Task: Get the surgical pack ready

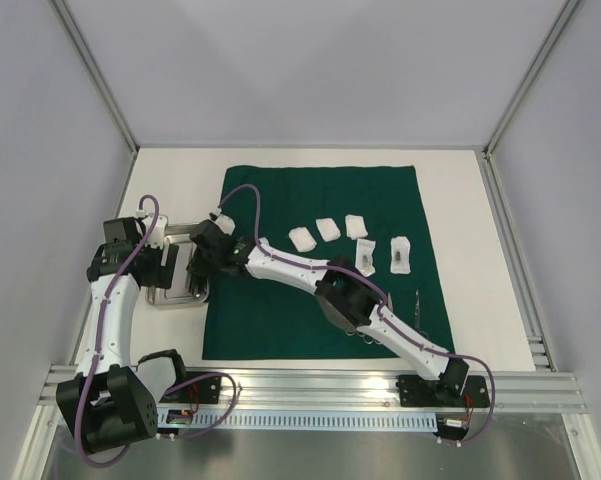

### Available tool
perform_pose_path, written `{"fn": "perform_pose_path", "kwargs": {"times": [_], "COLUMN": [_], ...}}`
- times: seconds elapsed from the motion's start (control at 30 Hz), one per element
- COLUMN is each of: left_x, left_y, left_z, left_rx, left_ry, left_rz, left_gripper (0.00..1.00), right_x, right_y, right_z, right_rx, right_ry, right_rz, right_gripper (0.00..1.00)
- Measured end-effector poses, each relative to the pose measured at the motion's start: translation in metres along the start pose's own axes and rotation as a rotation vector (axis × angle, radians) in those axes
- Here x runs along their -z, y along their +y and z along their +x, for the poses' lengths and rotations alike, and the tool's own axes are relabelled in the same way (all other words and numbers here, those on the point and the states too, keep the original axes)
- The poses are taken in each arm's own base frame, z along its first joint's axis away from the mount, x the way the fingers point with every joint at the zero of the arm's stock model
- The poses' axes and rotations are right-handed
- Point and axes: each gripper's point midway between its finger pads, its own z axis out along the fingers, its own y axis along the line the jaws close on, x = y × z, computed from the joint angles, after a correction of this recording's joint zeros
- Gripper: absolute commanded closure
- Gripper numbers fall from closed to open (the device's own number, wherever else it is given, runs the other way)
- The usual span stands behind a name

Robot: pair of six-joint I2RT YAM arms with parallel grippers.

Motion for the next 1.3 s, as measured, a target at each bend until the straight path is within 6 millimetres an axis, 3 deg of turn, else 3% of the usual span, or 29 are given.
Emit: {"fn": "perform_pose_path", "kwargs": {"times": [0.57, 1.1, 1.2, 1.3], "left_x": [-0.001, -0.001, -0.001, -0.001], "left_y": [-0.001, -0.001, -0.002, -0.003], "left_z": [0.0, 0.0, 0.0, 0.0], "left_rx": [0.0, 0.0, 0.0, 0.0], "left_ry": [0.004, 0.003, 0.002, 0.0], "left_rz": [0.004, 0.008, 0.011, 0.017], "left_gripper": [0.13, 0.13, 0.13, 0.13], "right_x": [-0.002, -0.001, 0.005, 0.025], "right_y": [0.001, 0.004, 0.005, 0.013], "right_z": [0.0, 0.002, 0.003, 0.0], "right_rx": [0.004, 0.015, 0.052, 0.108], "right_ry": [-0.017, -0.003, 0.007, 0.014], "right_rz": [0.007, -0.01, -0.025, -0.045], "right_gripper": [0.81, 0.81, 0.81, 0.81]}}
